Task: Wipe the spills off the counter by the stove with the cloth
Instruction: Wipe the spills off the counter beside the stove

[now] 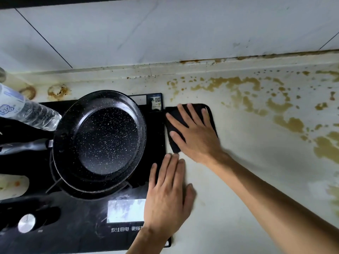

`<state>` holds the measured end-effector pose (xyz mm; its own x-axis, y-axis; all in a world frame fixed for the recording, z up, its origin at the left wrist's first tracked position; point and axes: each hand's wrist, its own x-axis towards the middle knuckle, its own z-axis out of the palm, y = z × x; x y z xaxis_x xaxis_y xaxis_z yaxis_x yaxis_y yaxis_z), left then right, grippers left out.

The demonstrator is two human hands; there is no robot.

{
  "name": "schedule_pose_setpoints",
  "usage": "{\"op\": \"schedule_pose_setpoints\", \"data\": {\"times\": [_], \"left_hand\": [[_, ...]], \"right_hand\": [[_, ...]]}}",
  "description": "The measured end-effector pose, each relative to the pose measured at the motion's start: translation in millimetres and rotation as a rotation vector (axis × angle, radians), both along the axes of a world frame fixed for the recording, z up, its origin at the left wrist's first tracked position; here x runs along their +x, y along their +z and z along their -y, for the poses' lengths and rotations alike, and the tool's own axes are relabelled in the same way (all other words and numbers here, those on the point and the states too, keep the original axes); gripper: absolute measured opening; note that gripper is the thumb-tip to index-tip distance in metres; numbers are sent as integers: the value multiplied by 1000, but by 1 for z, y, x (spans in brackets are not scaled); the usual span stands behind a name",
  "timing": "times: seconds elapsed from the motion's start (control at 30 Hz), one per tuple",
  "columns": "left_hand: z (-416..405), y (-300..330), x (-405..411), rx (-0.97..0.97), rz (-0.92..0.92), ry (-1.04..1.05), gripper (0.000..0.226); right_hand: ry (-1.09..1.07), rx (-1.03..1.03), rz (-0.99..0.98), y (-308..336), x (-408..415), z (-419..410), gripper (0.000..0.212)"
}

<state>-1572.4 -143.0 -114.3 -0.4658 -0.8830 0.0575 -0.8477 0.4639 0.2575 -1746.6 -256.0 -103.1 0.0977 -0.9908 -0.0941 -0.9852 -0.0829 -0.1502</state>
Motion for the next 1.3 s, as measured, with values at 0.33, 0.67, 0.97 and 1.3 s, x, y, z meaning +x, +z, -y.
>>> {"op": "schedule_pose_setpoints", "data": {"times": [0.33,0.67,0.97,1.3], "left_hand": [[1,-6,1,-26,-49,6,70],[-2,-13,1,-34,-51,-3,73],[-1,-13,0,-51,-40,0,74],[1,-12,2,-76,-27,-3,78]], "right_hand": [[-231,-1,6,1,-31,14,62],[-129,-10,77,-5,-10,94,59],[-313,-29,22,-5,-18,39,62],[-336,-142,30,0,-53,91,61]]}}
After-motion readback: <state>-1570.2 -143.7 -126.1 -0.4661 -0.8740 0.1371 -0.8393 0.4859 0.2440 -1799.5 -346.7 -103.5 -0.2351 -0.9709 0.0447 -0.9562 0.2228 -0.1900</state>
